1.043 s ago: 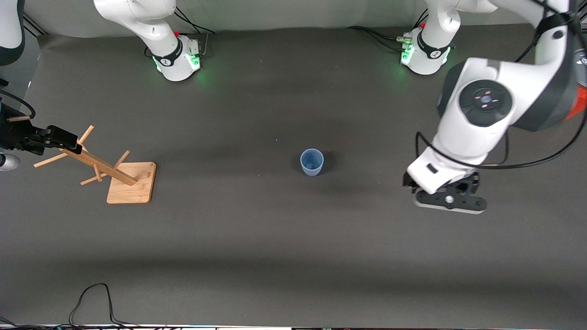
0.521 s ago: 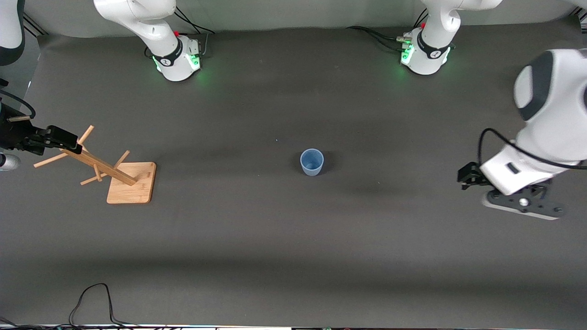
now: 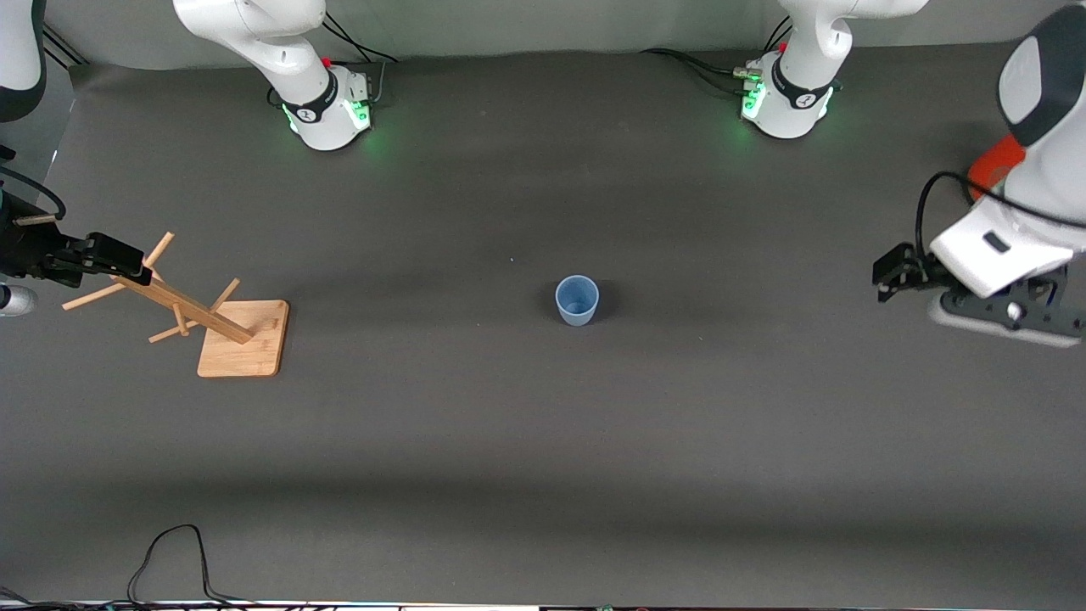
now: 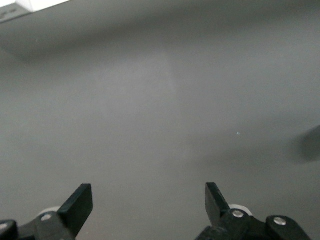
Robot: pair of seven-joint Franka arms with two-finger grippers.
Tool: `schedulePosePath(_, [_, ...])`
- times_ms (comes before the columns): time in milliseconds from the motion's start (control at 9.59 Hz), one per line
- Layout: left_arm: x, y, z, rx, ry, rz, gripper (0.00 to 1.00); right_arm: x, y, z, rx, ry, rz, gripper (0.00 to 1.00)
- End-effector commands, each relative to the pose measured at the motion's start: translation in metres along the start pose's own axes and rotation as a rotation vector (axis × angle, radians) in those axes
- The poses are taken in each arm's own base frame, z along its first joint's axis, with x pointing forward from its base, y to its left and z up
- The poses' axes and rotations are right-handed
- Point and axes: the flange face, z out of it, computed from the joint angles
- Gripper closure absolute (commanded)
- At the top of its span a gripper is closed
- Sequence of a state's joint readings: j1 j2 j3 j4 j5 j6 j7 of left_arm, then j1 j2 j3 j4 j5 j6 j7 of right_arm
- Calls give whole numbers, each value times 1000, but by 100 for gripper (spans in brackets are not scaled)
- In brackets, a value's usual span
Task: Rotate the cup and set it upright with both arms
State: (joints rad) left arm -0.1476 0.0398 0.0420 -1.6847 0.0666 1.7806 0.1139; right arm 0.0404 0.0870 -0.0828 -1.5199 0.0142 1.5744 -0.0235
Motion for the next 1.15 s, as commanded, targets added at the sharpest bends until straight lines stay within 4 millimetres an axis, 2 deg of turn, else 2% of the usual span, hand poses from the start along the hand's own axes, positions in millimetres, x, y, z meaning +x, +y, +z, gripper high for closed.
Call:
schedulePosePath(0, [-41,-20,6,-18,-5,-55,0,1,1,-2,-2,5,-10,0])
schedulePosePath(104, [-41,-28,-3,-19,-15,-70,0,1,1,-2,-2,5,-10,0])
schedulePosePath(209, [-42,-53,-6,-15,-46,-115,0,1,1,-2,-2,5,-10,0])
schedulePosePath(313, [-35,-44,-10,-12,-71,-104,0,1,1,-2,-2,5,-10,0])
schedulePosePath(417, [-35,-55,-13,-26,-70,-123,0,1,1,-2,-1,5,-10,0])
schedulePosePath(521, [-33,-56,-12,-46,-66,-131,0,1,1,-2,-2,5,-10,0])
schedulePosePath(1043, [-29,-47,-23,-65,-47,-145,0,1,1,-2,-2,5,-10,0])
